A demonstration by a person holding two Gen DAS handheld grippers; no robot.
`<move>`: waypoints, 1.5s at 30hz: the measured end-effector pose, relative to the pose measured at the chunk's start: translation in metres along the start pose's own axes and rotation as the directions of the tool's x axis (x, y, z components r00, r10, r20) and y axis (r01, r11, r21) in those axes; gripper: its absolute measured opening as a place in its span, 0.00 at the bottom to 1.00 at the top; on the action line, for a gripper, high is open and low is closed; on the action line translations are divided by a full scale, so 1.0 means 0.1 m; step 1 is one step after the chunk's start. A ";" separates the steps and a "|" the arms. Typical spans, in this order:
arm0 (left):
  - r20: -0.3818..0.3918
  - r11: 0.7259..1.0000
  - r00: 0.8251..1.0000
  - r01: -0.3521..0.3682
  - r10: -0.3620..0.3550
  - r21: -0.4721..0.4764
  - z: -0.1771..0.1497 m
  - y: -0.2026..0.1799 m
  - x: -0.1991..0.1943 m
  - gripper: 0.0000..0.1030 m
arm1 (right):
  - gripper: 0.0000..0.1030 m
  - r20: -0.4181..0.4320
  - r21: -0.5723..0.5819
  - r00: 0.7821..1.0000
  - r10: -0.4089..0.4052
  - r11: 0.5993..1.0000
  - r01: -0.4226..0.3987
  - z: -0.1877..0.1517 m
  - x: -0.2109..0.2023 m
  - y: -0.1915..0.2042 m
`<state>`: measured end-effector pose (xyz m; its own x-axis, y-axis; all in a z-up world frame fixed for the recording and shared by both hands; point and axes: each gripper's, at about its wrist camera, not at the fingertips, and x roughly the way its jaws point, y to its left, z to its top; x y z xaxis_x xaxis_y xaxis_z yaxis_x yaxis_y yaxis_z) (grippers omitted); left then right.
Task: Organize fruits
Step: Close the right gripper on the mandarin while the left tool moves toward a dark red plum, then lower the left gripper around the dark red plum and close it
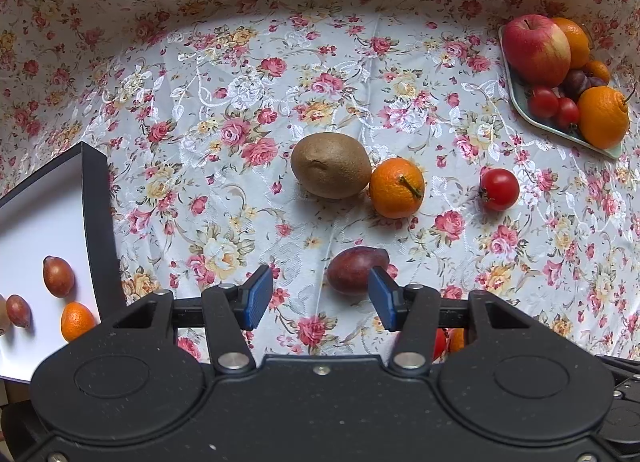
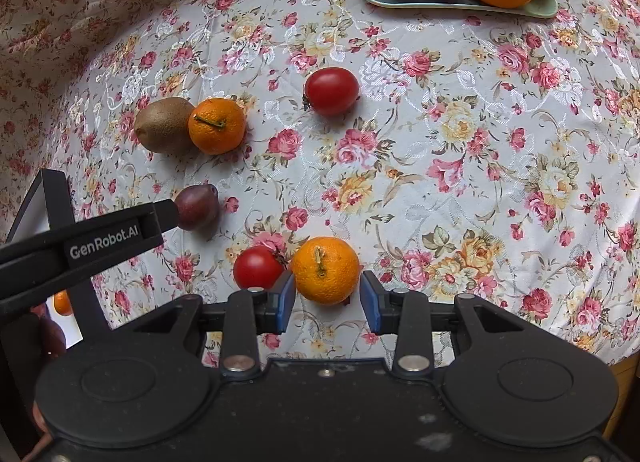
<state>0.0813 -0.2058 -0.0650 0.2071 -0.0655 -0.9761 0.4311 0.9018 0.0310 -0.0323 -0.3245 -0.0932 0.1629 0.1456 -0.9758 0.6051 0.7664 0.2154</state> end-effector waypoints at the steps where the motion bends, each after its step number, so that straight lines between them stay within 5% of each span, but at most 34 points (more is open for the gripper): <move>1: -0.001 1.000 1.000 0.001 -0.001 -0.001 0.00 0.00 0.00 0.57 | 0.38 -0.001 -0.004 1.000 -0.003 1.000 0.003 0.00 0.01 0.01; 45: -0.035 0.999 0.998 0.046 -0.047 -0.011 0.03 -0.01 0.10 0.57 | 0.42 -0.014 0.015 0.994 -0.107 0.994 0.107 0.07 0.32 0.16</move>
<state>0.0856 -0.2085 -0.0739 0.1557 -0.0924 -0.9835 0.4309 0.9022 -0.0166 -0.0125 -0.3119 -0.1208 0.0869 0.0715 -0.9936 0.6308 0.7681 0.1104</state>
